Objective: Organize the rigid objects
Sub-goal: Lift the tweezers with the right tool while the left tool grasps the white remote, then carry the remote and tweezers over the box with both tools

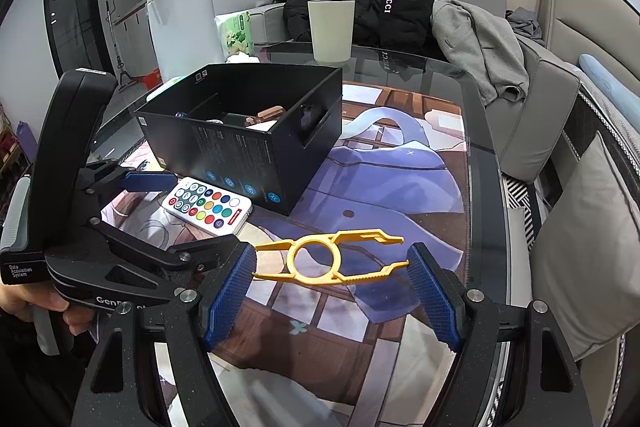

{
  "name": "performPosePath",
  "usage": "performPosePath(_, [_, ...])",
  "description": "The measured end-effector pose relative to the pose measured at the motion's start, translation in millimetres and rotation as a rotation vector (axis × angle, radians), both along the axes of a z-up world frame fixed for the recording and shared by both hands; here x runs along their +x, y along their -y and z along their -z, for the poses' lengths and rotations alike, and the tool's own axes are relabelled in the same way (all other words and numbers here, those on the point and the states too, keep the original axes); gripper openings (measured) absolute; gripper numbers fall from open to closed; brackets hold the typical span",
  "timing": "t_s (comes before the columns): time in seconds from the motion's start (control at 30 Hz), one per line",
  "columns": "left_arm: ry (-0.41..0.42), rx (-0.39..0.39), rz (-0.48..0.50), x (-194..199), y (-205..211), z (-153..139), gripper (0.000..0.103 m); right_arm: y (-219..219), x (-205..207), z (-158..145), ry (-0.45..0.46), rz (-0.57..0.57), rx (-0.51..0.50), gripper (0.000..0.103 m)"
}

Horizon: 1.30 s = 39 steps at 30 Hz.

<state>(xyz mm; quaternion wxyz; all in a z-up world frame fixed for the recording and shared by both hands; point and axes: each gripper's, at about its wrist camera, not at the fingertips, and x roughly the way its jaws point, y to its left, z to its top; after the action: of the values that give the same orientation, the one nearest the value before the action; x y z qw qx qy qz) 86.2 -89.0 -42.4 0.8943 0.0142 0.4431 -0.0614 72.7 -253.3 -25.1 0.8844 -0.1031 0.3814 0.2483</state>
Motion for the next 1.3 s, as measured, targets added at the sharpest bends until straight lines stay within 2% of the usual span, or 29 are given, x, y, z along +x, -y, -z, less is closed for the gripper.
performPosePath(0.27, [0.013,-0.011,0.039,-7,-1,-1,0.089,0,0,-1,0.004,0.0,0.002,0.079])
performPosePath(0.77, [0.093,-0.022,0.075,-28,-12,-21,0.089,-12,-2,-7,0.036,-0.03,0.02,0.079])
performPosePath(1.3, [0.183,-0.066,0.064,-45,-30,-52,0.089,-17,-20,-36,0.133,-0.06,0.09,0.079])
